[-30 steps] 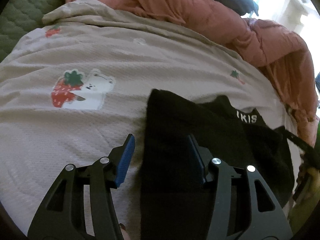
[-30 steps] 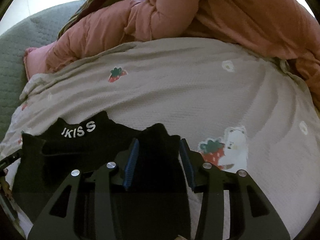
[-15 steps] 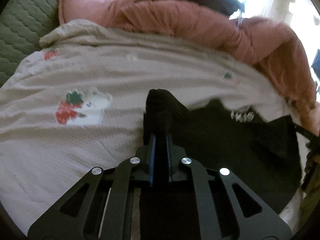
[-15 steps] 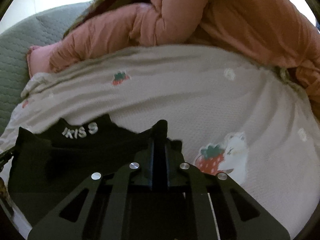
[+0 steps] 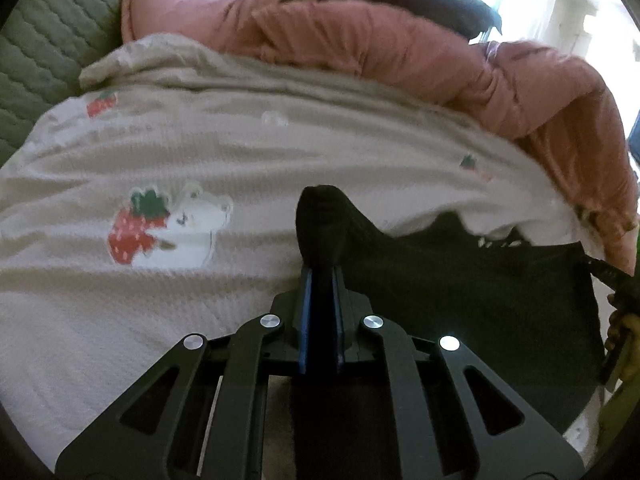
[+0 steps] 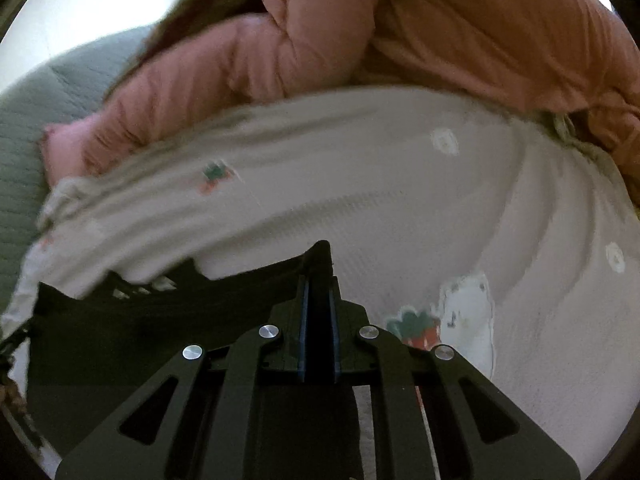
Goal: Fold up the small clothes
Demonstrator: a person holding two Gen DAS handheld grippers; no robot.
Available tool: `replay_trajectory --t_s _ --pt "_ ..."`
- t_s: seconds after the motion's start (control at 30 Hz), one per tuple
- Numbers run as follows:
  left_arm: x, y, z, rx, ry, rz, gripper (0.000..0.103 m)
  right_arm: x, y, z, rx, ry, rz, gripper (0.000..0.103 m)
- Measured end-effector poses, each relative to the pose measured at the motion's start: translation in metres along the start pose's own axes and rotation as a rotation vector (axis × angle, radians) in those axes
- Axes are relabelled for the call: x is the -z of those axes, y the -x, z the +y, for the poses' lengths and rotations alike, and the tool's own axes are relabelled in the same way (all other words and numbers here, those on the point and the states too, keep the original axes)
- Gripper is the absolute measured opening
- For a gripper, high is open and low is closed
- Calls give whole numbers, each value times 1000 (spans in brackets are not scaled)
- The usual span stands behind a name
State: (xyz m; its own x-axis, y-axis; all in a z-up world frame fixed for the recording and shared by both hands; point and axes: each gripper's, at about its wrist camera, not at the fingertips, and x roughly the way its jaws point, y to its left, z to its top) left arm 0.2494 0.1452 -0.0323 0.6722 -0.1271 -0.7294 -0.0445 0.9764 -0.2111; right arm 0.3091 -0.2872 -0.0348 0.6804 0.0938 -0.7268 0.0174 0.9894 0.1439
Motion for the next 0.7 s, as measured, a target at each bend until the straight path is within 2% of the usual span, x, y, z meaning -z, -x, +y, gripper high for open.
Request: replay_trajectory --t_s 0.1,0.3,0.37,0.4,0.5,0.57,0.63,0.7 --pt "6 -8 2 -19 -3 25 7 6 -10 -1 41 0 34 9" --pt "11 -5 -6 -66 -47 12 13 10 -11 4 115 42 44 14" --pt "11 -1 -5 -74 -41 12 17 11 -7 5 138 52 43 25" --pt "11 2 -4 -72 -36 9 17 11 -5 5 136 51 43 27" --pt "10 16 1 -75 -7 -18 19 12 7 2 90 5 53 42" --pt "9 28 3 -71 7 -41 33 16 21 3 61 -5 32 51" --pt "8 39 3 -69 14 -66 34 21 33 8 69 19 12 56" --pt "9 50 0 -70 11 -87 36 25 43 14 71 46 -4 57"
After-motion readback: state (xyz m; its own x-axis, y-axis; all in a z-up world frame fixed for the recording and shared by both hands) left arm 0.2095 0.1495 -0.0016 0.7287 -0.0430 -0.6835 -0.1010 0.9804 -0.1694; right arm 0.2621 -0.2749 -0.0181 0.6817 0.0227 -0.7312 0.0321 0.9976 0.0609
